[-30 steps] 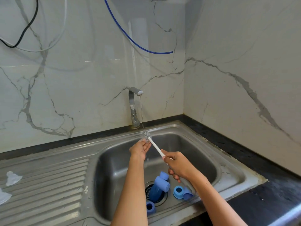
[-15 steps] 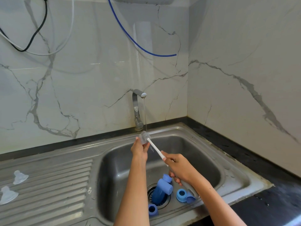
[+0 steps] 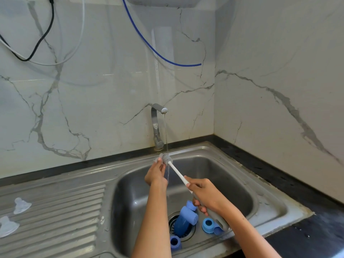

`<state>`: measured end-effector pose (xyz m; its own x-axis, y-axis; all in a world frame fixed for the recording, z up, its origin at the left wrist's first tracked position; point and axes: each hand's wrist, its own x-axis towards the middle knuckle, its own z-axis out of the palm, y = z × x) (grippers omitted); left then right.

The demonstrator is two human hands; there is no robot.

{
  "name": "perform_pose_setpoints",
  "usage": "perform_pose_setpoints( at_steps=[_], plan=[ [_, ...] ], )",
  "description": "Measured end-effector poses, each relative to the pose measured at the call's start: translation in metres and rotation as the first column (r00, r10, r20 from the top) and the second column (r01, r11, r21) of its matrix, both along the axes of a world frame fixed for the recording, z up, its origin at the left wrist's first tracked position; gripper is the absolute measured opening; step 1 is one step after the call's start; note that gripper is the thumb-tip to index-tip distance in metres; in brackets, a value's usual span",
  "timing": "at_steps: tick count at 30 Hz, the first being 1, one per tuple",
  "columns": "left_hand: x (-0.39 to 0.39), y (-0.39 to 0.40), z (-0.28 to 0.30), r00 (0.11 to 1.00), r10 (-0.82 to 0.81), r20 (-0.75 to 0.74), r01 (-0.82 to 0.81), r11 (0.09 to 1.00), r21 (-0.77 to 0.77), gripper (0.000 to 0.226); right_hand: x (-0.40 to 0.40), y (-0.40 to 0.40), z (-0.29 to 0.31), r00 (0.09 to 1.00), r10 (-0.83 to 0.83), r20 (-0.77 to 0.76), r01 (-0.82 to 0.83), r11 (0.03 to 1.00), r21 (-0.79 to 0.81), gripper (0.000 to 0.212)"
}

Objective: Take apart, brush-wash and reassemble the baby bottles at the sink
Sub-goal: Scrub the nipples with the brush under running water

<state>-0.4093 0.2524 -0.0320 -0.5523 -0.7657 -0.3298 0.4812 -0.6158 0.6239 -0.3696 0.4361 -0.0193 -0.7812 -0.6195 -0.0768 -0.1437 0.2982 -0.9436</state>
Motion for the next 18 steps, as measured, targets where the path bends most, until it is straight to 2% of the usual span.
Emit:
perform_pose_setpoints(
  at_steps=[2, 6, 10, 13, 16, 18],
  plan=[
    [0.0, 0.003, -0.003, 1.0, -0.003, 0.031, 0.004, 0.998, -0.055, 0.03, 0.001, -0.003, 0.0, 1.0, -0.014, -0.006, 0.014, 1.0, -0.006, 0.042],
    [-0.005, 0.013, -0.003, 0.997, 0.003, 0.082, 0.013, 0.981, -0.194, 0.014, 0.002, -0.01, 0.0, 0.995, -0.07, -0.068, 0.067, 0.997, -0.041, 0.041],
    [-0.01, 0.016, -0.004, 0.98, 0.13, 0.151, -0.078, 0.948, -0.309, 0.017, -0.001, -0.006, 0.0, 0.985, -0.145, -0.091, 0.139, 0.988, -0.073, 0.039],
    [-0.006, 0.012, -0.01, 0.959, 0.189, 0.211, -0.113, 0.938, -0.328, 0.016, 0.003, -0.002, -0.002, 0.991, -0.091, -0.102, 0.089, 0.996, -0.027, 0.04],
    [-0.007, 0.013, -0.013, 0.968, 0.126, 0.217, -0.032, 0.921, -0.389, 0.015, 0.005, -0.005, -0.003, 0.992, -0.068, -0.105, 0.072, 0.997, 0.029, 0.042],
    [-0.01, 0.018, -0.012, 0.973, 0.044, 0.227, 0.073, 0.873, -0.483, 0.012, 0.001, -0.005, 0.0, 0.988, -0.092, -0.125, 0.096, 0.995, 0.031, 0.042]
  ],
)
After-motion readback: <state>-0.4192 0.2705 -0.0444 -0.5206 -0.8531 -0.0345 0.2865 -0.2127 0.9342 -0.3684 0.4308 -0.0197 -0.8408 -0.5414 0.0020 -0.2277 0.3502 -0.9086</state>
